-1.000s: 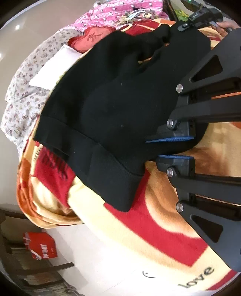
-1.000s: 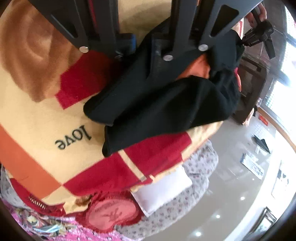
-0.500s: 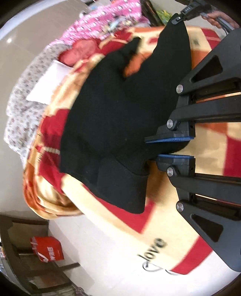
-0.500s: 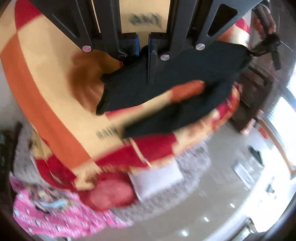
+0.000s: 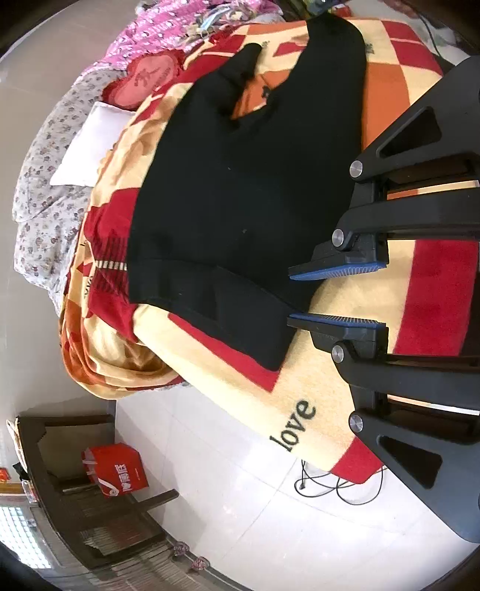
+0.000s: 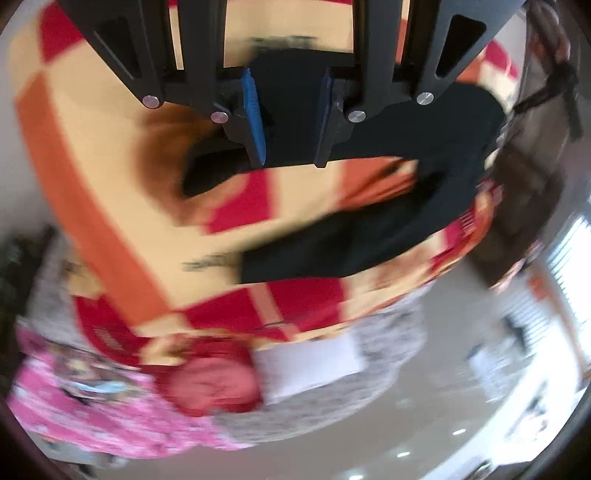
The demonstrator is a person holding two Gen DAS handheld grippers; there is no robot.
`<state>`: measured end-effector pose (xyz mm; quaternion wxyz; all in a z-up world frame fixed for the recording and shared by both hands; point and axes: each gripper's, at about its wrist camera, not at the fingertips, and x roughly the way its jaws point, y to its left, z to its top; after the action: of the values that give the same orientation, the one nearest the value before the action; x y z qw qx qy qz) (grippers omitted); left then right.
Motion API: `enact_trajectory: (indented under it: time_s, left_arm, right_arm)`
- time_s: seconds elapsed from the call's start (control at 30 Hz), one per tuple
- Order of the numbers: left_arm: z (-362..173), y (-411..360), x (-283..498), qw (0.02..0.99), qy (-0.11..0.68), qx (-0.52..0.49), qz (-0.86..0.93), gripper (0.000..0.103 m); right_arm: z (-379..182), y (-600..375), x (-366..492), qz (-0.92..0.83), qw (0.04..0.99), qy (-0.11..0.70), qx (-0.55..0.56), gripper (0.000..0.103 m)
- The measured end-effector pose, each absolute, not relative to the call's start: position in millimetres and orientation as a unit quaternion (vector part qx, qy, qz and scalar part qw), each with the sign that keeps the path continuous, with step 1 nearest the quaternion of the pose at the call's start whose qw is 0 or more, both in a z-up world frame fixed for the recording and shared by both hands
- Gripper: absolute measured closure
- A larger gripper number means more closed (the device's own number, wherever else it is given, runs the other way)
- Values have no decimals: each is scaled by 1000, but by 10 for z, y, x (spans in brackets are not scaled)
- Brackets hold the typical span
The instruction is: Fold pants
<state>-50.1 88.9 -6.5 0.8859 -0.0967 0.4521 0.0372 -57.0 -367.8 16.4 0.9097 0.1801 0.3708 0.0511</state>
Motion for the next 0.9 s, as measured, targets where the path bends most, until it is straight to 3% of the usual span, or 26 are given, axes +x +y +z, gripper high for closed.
enact_trajectory:
  time_s: [0.13, 0.23, 0.5, 0.73, 0.83, 0.9]
  left_arm:
    - [-61, 795, -409, 888, 449, -99, 28, 85]
    - [-110, 695, -317, 888, 450, -96, 18, 74]
    - [-507, 599, -18, 874, 478, -90, 18, 73]
    - [-290, 570, 162, 877, 473, -90, 3, 73]
    - [-196, 508, 322, 879, 467, -94, -6, 62]
    - [-182, 477, 429, 880, 465, -99, -11, 61]
  right_arm:
    - [27, -3229, -329, 123, 897, 386, 177, 78]
    - [-107, -2909, -171, 157, 885, 408, 160, 78]
    - [-512, -2360, 120, 217, 849, 469, 113, 76]
    - [-65, -2207, 471, 249, 868, 429, 21, 58]
    - [119, -2141, 849, 247, 885, 394, -21, 56]
    - [163, -2049, 1186, 245, 886, 389, -59, 56]
